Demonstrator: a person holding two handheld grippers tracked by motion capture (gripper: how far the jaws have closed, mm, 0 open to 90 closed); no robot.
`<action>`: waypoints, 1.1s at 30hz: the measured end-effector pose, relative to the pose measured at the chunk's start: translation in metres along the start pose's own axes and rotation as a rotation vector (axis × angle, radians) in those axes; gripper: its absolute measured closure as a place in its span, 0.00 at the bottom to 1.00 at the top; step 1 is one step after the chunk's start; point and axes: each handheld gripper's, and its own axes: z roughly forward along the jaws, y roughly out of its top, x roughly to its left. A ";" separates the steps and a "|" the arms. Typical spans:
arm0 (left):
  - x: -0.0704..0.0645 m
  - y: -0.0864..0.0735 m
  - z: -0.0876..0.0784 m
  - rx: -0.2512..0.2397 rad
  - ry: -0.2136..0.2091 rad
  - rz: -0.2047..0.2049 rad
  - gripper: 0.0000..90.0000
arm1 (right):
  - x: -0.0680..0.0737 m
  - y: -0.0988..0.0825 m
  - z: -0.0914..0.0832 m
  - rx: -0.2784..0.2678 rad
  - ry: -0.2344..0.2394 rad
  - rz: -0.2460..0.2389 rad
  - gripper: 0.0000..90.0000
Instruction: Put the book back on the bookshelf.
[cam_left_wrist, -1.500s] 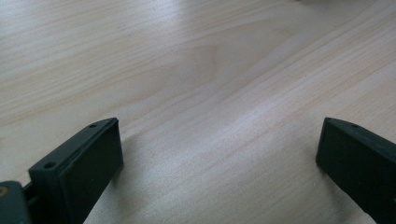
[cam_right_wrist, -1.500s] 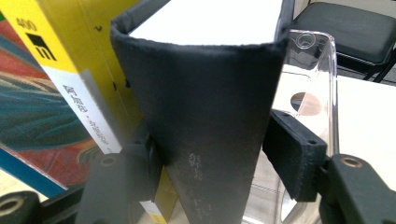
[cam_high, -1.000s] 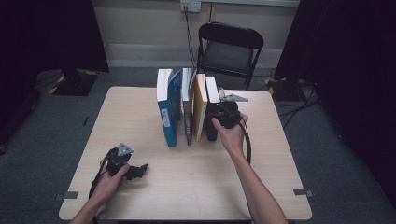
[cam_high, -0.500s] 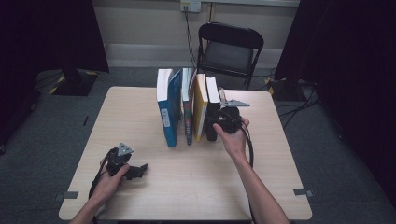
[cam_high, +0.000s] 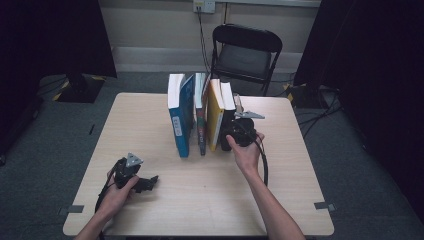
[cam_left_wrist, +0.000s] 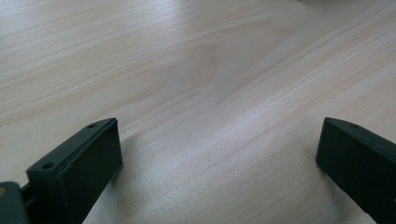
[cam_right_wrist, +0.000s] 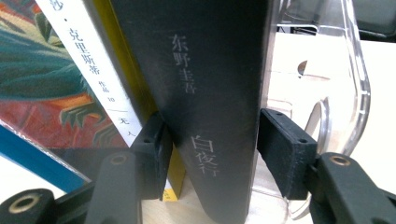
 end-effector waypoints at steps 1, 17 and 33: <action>0.000 0.000 0.000 0.000 0.000 0.000 0.00 | 0.001 0.000 0.000 0.002 -0.005 -0.002 0.52; 0.000 0.000 0.000 0.001 -0.003 -0.002 0.00 | 0.004 -0.004 -0.002 -0.010 -0.018 0.003 0.52; 0.000 0.000 0.000 0.000 -0.005 0.000 0.00 | 0.009 -0.003 -0.003 -0.003 -0.041 0.037 0.53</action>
